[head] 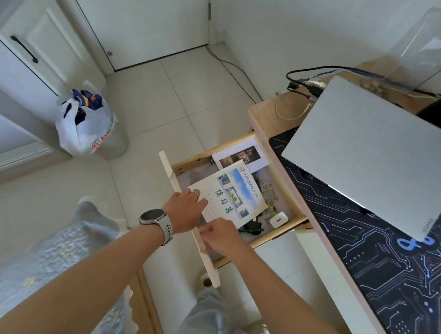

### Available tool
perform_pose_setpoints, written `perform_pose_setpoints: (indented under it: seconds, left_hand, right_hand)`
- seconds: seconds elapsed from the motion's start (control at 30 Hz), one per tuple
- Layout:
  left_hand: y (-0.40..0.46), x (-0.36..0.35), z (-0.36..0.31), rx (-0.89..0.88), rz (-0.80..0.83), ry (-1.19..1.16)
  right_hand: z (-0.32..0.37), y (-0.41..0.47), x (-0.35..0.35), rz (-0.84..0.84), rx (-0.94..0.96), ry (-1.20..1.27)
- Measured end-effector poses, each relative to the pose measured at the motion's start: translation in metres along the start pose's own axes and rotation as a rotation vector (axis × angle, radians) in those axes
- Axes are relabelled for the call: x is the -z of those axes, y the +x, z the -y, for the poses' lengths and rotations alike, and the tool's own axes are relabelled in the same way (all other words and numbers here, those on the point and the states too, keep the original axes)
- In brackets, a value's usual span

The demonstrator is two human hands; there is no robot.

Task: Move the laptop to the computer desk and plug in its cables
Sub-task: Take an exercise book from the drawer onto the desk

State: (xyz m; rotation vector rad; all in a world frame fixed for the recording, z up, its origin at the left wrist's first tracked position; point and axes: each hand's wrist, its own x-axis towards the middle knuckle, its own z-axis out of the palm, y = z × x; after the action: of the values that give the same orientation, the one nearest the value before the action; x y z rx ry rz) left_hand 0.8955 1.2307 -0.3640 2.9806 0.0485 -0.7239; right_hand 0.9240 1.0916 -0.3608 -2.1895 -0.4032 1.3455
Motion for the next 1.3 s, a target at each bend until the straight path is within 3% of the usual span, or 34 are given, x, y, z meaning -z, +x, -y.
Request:
perform_pose_setpoints:
  seconds: [0.13, 0.2, 0.37, 0.67, 0.8, 1.1, 1.3]
  left_hand:
    - [0.021, 0.017, 0.0, -0.056, -0.153, -0.035]
    - [0.033, 0.02, 0.002, -0.046, -0.186, -0.073]
    - [0.064, 0.015, 0.005, 0.107, -0.14, -0.29]
    - [0.079, 0.011, 0.011, 0.316, -0.004, -0.588]
    - [0.081, 0.013, 0.013, 0.381, -0.038, -0.664]
    - [0.05, 0.042, 0.015, 0.551, -0.289, -1.208]
    - [0.034, 0.077, -0.01, 0.547, -0.38, -1.547]
  right_hand:
    - [-0.016, 0.002, 0.034, -0.343, -0.053, 0.201]
    - [-0.032, 0.006, 0.05, -0.411, -0.14, 0.32]
    - [-0.06, 0.013, 0.062, -0.453, -0.383, 0.718]
    - [-0.06, 0.029, 0.047, -0.334, -0.513, 0.907]
    - [-0.061, 0.028, 0.044, -0.455, -0.509, 1.025]
    - [-0.041, -0.002, 0.07, -0.581, -0.172, 1.042]
    - [-0.017, -0.042, 0.112, -0.62, 0.122, 1.174]
